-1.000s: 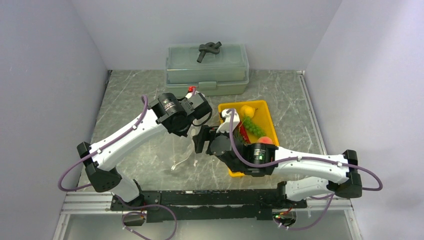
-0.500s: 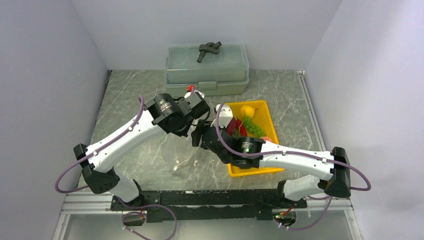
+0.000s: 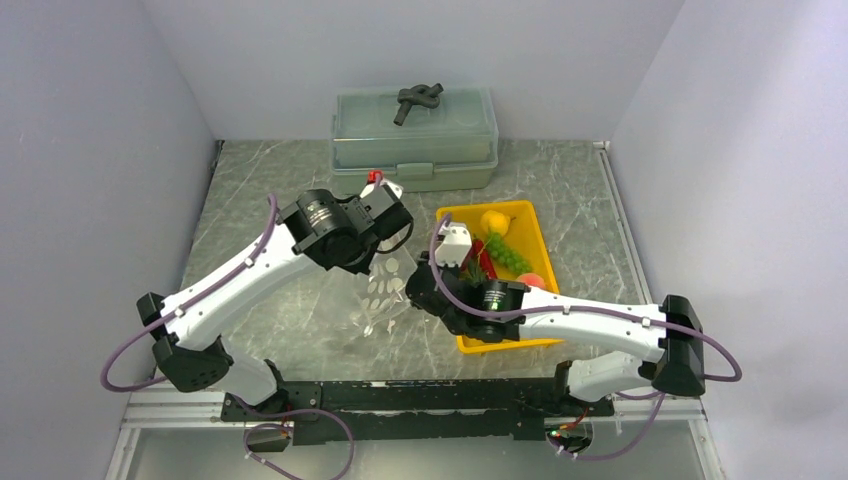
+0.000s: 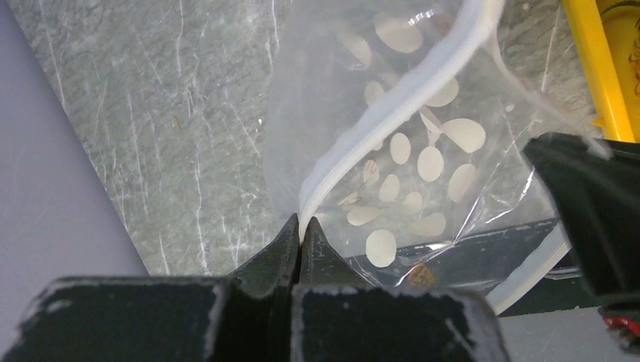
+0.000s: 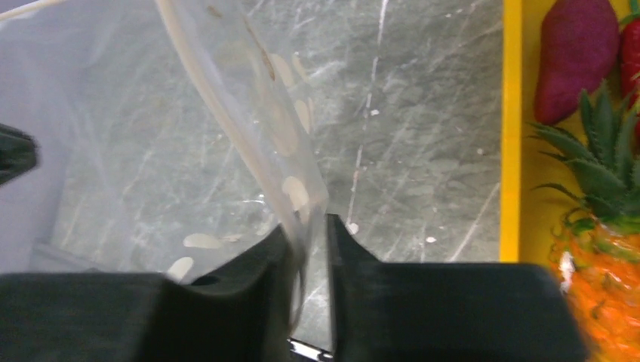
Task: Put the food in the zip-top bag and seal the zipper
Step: Open the zipper of the food storage bag.
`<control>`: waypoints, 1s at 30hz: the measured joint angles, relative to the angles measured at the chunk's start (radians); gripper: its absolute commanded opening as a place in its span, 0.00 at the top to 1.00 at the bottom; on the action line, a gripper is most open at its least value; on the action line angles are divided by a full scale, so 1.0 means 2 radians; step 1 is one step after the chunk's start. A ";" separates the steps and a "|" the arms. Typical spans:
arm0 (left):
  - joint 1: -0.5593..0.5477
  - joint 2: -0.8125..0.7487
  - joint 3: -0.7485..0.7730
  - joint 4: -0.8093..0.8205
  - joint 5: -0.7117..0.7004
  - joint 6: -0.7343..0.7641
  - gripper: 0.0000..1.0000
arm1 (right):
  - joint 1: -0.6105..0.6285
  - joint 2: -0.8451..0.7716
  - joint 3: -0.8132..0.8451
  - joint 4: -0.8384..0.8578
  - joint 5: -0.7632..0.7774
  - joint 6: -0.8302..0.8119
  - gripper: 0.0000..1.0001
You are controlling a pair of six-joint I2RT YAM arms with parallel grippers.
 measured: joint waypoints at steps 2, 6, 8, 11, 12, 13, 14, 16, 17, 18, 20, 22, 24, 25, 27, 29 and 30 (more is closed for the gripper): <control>0.000 -0.006 -0.001 0.001 0.000 0.000 1.00 | -0.002 -0.006 -0.010 -0.006 0.002 0.006 1.00; 0.000 -0.027 -0.003 0.003 0.000 0.001 1.00 | -0.008 -0.029 -0.038 -0.016 0.008 0.018 1.00; 0.000 -0.036 -0.003 0.006 0.001 0.001 1.00 | -0.010 -0.041 -0.048 -0.023 0.012 0.024 1.00; -0.002 -0.041 -0.003 0.009 0.009 0.001 1.00 | -0.011 -0.055 -0.055 -0.028 0.021 0.034 1.00; -0.003 -0.041 -0.003 0.009 0.011 0.001 1.00 | -0.011 -0.060 -0.056 -0.031 0.023 0.037 1.00; -0.003 -0.039 -0.003 0.010 0.015 0.001 1.00 | -0.012 -0.063 -0.057 -0.035 0.025 0.039 1.00; -0.003 -0.038 -0.003 0.010 0.018 0.001 1.00 | -0.013 -0.065 -0.057 -0.039 0.029 0.043 1.00; -0.003 -0.035 -0.003 0.012 0.023 0.001 1.00 | -0.013 -0.068 -0.057 -0.046 0.035 0.046 1.00; -0.003 -0.034 -0.003 0.012 0.023 0.001 1.00 | -0.013 -0.068 -0.057 -0.049 0.036 0.048 1.00; -0.003 -0.032 -0.003 0.012 0.024 0.001 1.00 | -0.013 -0.068 -0.057 -0.055 0.038 0.051 1.00; -0.003 -0.029 -0.003 0.012 0.025 0.001 1.00 | -0.013 -0.068 -0.057 -0.063 0.044 0.056 1.00; -0.004 -0.026 0.000 0.011 0.025 0.001 1.00 | -0.013 -0.069 -0.057 -0.070 0.050 0.065 1.00; -0.006 -0.022 0.008 0.011 0.025 0.001 1.00 | -0.013 -0.073 -0.057 -0.076 0.055 0.070 1.00; -0.006 -0.021 0.012 0.011 0.025 0.000 1.00 | -0.013 -0.077 -0.059 -0.076 0.058 0.072 1.00; -0.007 -0.018 0.017 0.011 0.023 -0.001 1.00 | -0.013 -0.087 -0.061 -0.076 0.060 0.074 1.00; -0.008 -0.012 0.022 0.011 0.017 -0.005 1.00 | -0.013 -0.095 -0.063 -0.076 0.060 0.074 1.00; -0.008 -0.008 0.023 0.010 0.013 -0.007 1.00 | -0.013 -0.097 -0.063 -0.076 0.060 0.073 1.00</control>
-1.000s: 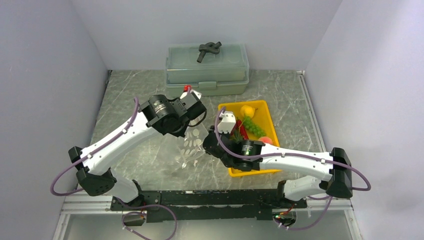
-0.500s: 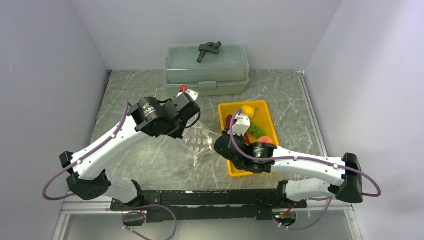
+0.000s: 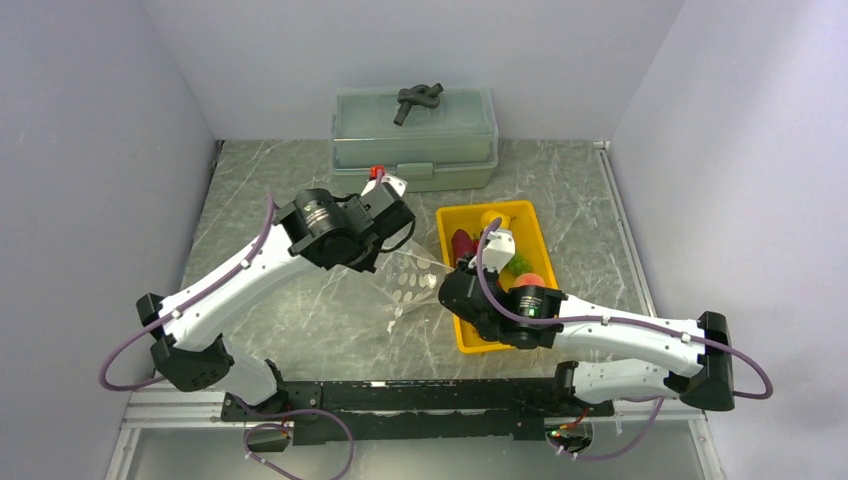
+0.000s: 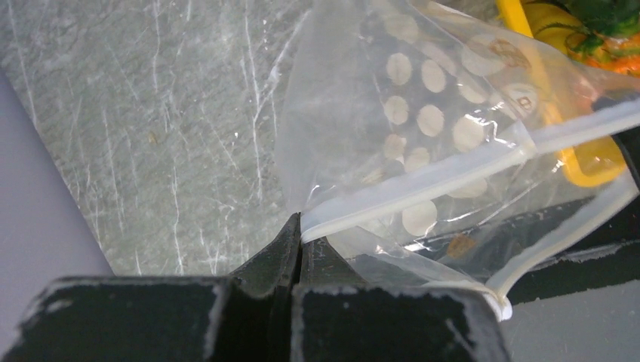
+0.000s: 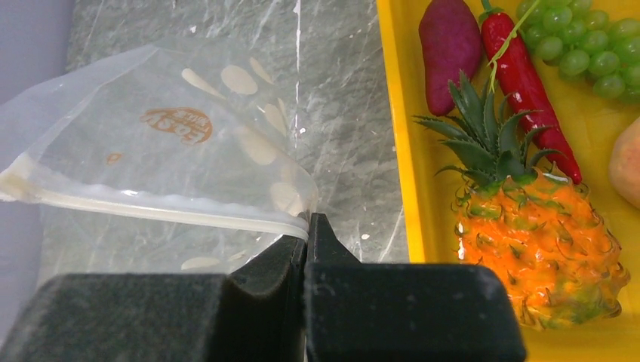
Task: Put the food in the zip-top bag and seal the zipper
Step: Open the zipper of the food storage bag.
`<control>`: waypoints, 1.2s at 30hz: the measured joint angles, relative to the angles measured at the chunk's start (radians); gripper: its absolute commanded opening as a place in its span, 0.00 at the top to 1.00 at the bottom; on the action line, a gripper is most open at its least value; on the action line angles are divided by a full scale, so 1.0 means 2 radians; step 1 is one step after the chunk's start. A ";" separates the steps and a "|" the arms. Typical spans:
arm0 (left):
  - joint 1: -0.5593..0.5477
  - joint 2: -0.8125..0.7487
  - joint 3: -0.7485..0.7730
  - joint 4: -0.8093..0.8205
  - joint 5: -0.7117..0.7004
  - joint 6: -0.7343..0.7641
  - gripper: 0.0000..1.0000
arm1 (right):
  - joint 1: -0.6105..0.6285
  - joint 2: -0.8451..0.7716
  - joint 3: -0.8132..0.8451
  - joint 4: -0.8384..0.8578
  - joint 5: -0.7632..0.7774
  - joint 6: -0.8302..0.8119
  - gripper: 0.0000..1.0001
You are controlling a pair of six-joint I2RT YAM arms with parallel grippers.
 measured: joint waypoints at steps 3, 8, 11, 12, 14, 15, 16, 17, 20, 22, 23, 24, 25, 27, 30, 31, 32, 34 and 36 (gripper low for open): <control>0.000 0.018 0.001 -0.005 -0.020 -0.004 1.00 | -0.002 -0.001 0.000 0.000 -0.001 -0.007 0.96; 0.001 0.042 0.001 -0.015 -0.046 -0.004 1.00 | -0.007 -0.001 -0.001 0.001 -0.001 -0.024 0.85; 0.001 0.045 0.001 -0.016 -0.060 -0.002 1.00 | -0.014 0.000 -0.001 0.005 -0.003 -0.036 0.75; 0.001 0.045 0.001 -0.015 -0.065 -0.001 1.00 | -0.016 0.000 -0.001 0.008 -0.004 -0.041 0.74; 0.002 0.045 0.001 -0.014 -0.072 0.000 1.00 | -0.023 0.001 -0.001 0.015 -0.008 -0.053 0.72; 0.002 0.045 0.001 -0.014 -0.076 0.002 1.00 | -0.026 0.001 -0.001 0.019 -0.012 -0.059 0.72; 0.002 0.046 0.001 -0.013 -0.079 0.005 1.00 | -0.030 0.002 -0.001 0.025 -0.016 -0.066 0.72; 0.003 0.046 0.001 -0.013 -0.084 0.008 1.00 | -0.033 0.003 -0.001 0.030 -0.018 -0.071 0.70; 0.003 0.050 0.001 -0.013 -0.098 0.011 1.00 | -0.046 0.008 -0.001 0.050 -0.030 -0.087 0.64; 0.004 0.055 0.001 -0.012 -0.110 0.015 1.00 | -0.055 0.015 -0.001 0.064 -0.041 -0.097 0.63; 0.004 0.059 0.001 -0.012 -0.119 0.019 1.00 | -0.061 0.020 -0.001 0.073 -0.047 -0.102 0.63; 0.004 0.061 0.001 -0.011 -0.123 0.021 1.00 | -0.067 0.026 -0.001 0.083 -0.056 -0.106 0.63; 0.004 0.065 0.001 -0.011 -0.131 0.023 1.00 | -0.074 0.033 -0.001 0.095 -0.065 -0.110 0.63; 0.005 0.073 0.001 -0.013 -0.149 0.026 1.00 | -0.085 0.047 0.000 0.118 -0.086 -0.115 0.63; 0.006 0.090 0.001 -0.020 -0.175 0.026 1.00 | -0.102 0.083 0.008 0.152 -0.120 -0.119 0.64; 0.006 0.097 0.001 -0.022 -0.182 0.026 1.00 | -0.106 0.097 0.014 0.160 -0.128 -0.119 0.65; 0.006 0.103 0.000 -0.024 -0.189 0.026 1.00 | -0.109 0.109 0.018 0.168 -0.134 -0.119 0.65; 0.006 0.110 -0.007 -0.024 -0.201 0.026 1.00 | -0.116 0.137 0.027 0.187 -0.151 -0.118 0.65; 0.008 0.112 -0.015 -0.023 -0.206 0.025 1.00 | -0.120 0.155 0.028 0.201 -0.165 -0.115 0.65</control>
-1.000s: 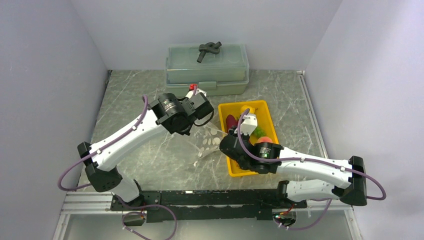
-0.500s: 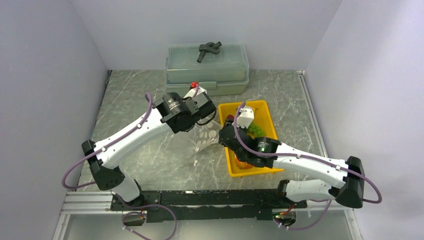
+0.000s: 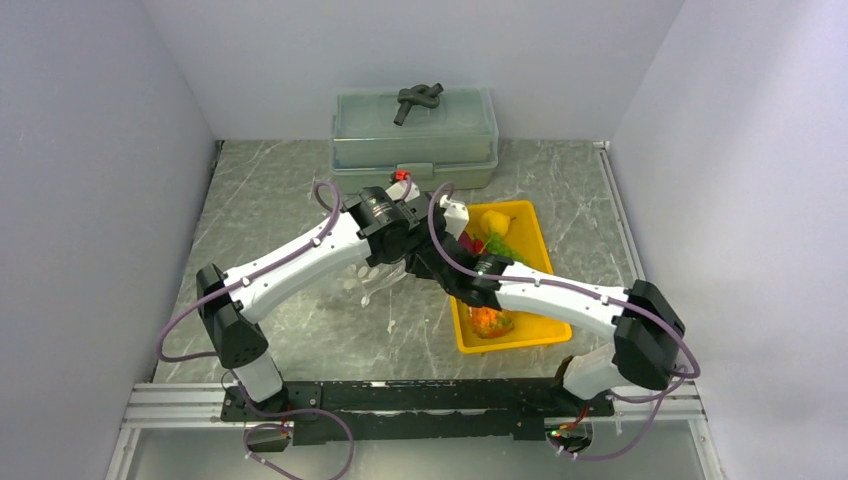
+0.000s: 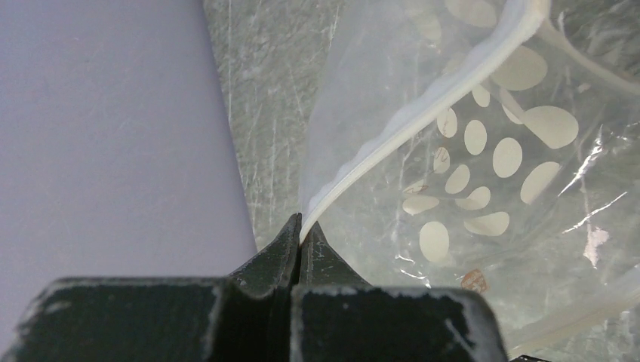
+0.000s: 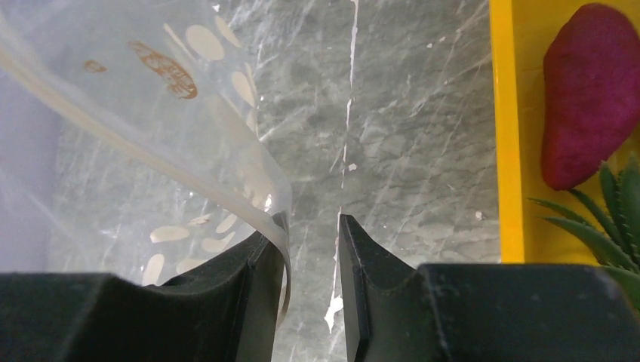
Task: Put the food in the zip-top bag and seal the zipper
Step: Open the zipper of the food storage bag.
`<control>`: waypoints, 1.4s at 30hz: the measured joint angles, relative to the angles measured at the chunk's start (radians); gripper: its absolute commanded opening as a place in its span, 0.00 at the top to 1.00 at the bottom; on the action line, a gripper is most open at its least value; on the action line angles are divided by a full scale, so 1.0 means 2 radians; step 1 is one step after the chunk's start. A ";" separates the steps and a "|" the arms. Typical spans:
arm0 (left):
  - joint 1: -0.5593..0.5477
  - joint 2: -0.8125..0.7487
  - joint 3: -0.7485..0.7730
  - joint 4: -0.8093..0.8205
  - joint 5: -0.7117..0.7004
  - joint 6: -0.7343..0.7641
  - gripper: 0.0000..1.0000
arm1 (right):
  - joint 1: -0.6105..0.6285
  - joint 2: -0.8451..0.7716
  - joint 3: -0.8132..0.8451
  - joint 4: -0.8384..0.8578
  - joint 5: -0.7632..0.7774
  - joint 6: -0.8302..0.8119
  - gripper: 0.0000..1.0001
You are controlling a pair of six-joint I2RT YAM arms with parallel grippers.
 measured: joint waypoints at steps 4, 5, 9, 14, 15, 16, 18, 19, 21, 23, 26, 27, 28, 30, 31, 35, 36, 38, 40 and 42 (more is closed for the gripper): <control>0.012 -0.005 -0.028 0.018 -0.004 0.003 1.00 | -0.008 0.023 0.000 0.015 -0.020 0.008 0.59; 0.014 -0.007 -0.034 0.023 -0.004 0.005 1.00 | -0.009 0.025 -0.001 0.018 -0.022 0.009 0.56; 0.024 -0.024 -0.073 0.054 0.004 0.014 1.00 | -0.013 0.023 -0.009 0.033 -0.034 0.014 0.47; 0.032 -0.037 -0.110 0.084 0.019 0.022 1.00 | -0.014 0.003 -0.025 0.037 -0.039 0.014 0.41; 0.033 -0.039 -0.115 0.090 0.021 0.023 1.00 | -0.014 -0.004 -0.029 0.037 -0.040 0.014 0.40; 0.034 -0.040 -0.119 0.095 0.023 0.025 1.00 | -0.014 -0.013 -0.033 0.037 -0.042 0.014 0.39; 0.035 -0.044 -0.125 0.102 0.026 0.027 1.00 | -0.014 -0.031 -0.040 0.036 -0.043 0.014 0.36; 0.036 -0.045 -0.126 0.105 0.028 0.027 1.00 | -0.014 -0.041 -0.044 0.036 -0.043 0.014 0.35; 0.036 -0.050 -0.129 0.110 0.033 0.028 1.00 | -0.014 -0.066 -0.048 0.033 -0.043 0.014 0.34; 0.036 -0.056 -0.131 0.117 0.040 0.031 1.00 | -0.014 -0.091 -0.052 0.030 -0.041 0.013 0.32; 0.037 -0.065 -0.132 0.127 0.051 0.039 1.00 | -0.014 -0.123 -0.054 0.016 -0.035 0.010 0.30; 0.037 -0.068 -0.132 0.130 0.054 0.040 1.00 | -0.014 -0.134 -0.054 0.008 -0.030 0.007 0.28; 0.037 -0.070 -0.132 0.133 0.058 0.041 1.00 | -0.014 -0.143 -0.053 -0.002 -0.026 0.004 0.27; 0.037 -0.072 -0.132 0.137 0.062 0.044 1.00 | -0.014 -0.155 -0.052 -0.028 -0.015 -0.002 0.25; 0.037 -0.073 -0.132 0.141 0.065 0.048 1.00 | -0.014 -0.161 -0.049 -0.047 -0.007 -0.007 0.24; 0.037 -0.078 -0.139 0.159 0.072 0.058 1.00 | -0.019 -0.177 -0.037 -0.112 0.019 -0.030 0.19; 0.037 -0.079 -0.142 0.162 0.073 0.061 1.00 | -0.020 -0.181 -0.035 -0.125 0.024 -0.035 0.18; 0.037 -0.082 -0.148 0.172 0.074 0.065 1.00 | -0.026 -0.191 -0.031 -0.152 0.031 -0.047 0.15; 0.037 -0.085 -0.155 0.181 0.075 0.069 1.00 | -0.033 -0.196 -0.026 -0.177 0.034 -0.060 0.12; 0.037 -0.089 -0.161 0.188 0.076 0.074 1.00 | -0.043 -0.196 -0.019 -0.196 0.034 -0.073 0.11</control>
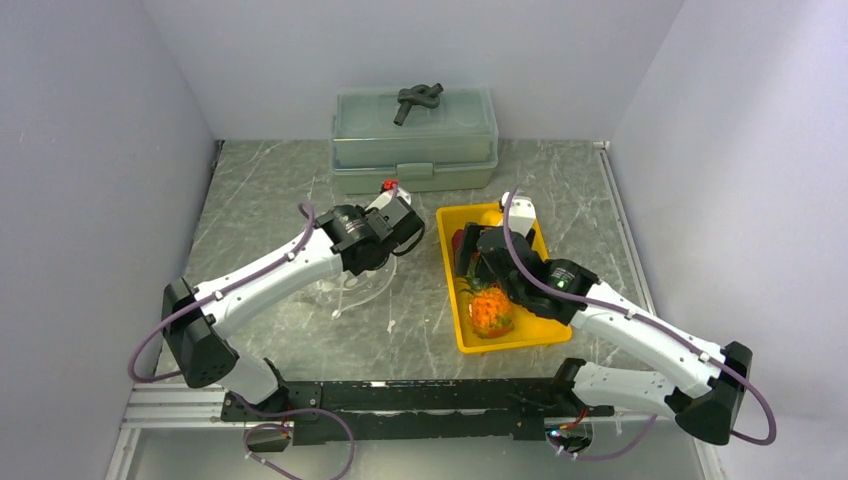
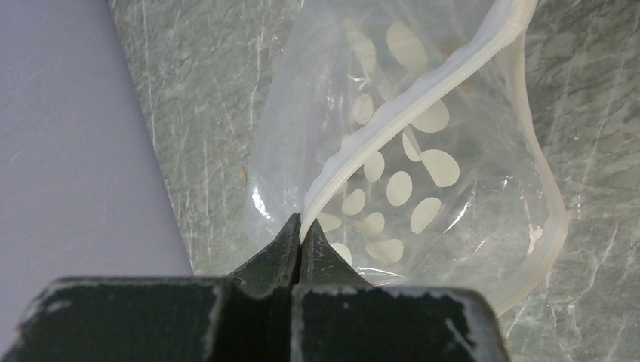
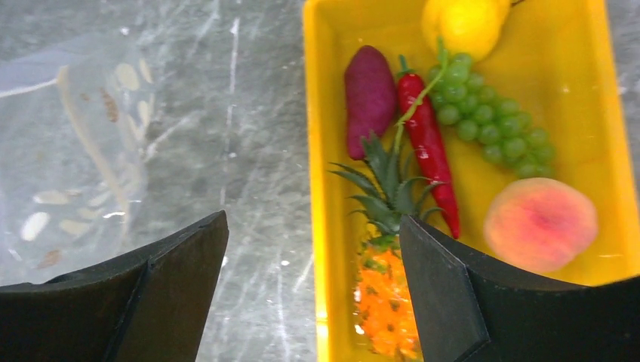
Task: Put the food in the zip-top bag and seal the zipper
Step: Open the zipper of the food storage bag, then pick up the fake fruit from the bin.
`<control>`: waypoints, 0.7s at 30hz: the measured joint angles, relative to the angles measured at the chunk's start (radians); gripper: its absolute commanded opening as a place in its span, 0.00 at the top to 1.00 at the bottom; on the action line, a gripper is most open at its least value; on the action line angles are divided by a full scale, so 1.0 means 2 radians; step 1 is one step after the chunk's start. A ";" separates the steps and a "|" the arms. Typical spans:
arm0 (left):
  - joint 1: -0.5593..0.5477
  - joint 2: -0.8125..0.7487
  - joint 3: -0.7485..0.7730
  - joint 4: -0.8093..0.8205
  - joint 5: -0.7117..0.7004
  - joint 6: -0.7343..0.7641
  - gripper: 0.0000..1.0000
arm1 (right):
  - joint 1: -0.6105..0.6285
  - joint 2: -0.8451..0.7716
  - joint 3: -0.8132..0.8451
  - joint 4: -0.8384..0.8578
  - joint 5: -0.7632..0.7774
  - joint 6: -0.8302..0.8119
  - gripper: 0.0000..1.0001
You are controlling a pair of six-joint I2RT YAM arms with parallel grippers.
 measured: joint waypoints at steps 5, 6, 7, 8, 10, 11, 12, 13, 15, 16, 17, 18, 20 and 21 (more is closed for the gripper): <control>0.000 -0.019 -0.019 0.025 0.012 0.011 1.00 | -0.036 0.014 0.016 -0.035 -0.018 -0.037 0.10; 0.000 -0.024 -0.021 0.028 0.015 0.013 1.00 | -0.044 0.021 0.021 -0.041 -0.024 -0.045 0.10; 0.000 -0.031 -0.025 0.032 0.019 0.016 1.00 | -0.052 0.034 0.029 -0.047 -0.033 -0.056 0.10; 0.000 -0.038 -0.028 0.036 0.022 0.018 1.00 | -0.058 0.039 0.031 -0.048 -0.037 -0.060 0.10; 0.000 -0.048 -0.034 0.042 0.028 0.022 1.00 | -0.067 0.056 0.038 -0.052 -0.051 -0.073 0.11; 0.000 -0.054 -0.037 0.045 0.032 0.023 1.00 | -0.071 0.065 0.040 -0.053 -0.059 -0.081 0.11; 0.000 -0.056 -0.039 0.047 0.034 0.025 1.00 | -0.073 0.073 0.042 -0.055 -0.066 -0.086 0.11; 0.000 -0.059 -0.042 0.049 0.035 0.027 1.00 | -0.077 0.081 0.044 -0.058 -0.072 -0.092 0.12; 0.000 -0.064 -0.051 0.053 0.038 0.030 1.00 | -0.087 0.101 0.050 -0.064 -0.087 -0.105 0.14; 0.000 -0.067 -0.057 0.056 0.039 0.031 1.00 | -0.095 0.113 0.055 -0.070 -0.095 -0.109 0.14; 0.000 -0.070 -0.064 0.060 0.041 0.032 1.00 | -0.102 0.124 0.060 -0.073 -0.101 -0.114 0.15; 0.000 -0.072 -0.070 0.064 0.044 0.033 1.00 | -0.109 0.135 0.064 -0.074 -0.108 -0.119 0.16; 0.000 -0.078 -0.083 0.072 0.050 0.035 1.00 | -0.121 0.153 0.071 -0.075 -0.119 -0.126 0.16; 0.000 -0.080 -0.089 0.075 0.053 0.035 1.00 | -0.126 0.161 0.074 -0.075 -0.123 -0.130 0.17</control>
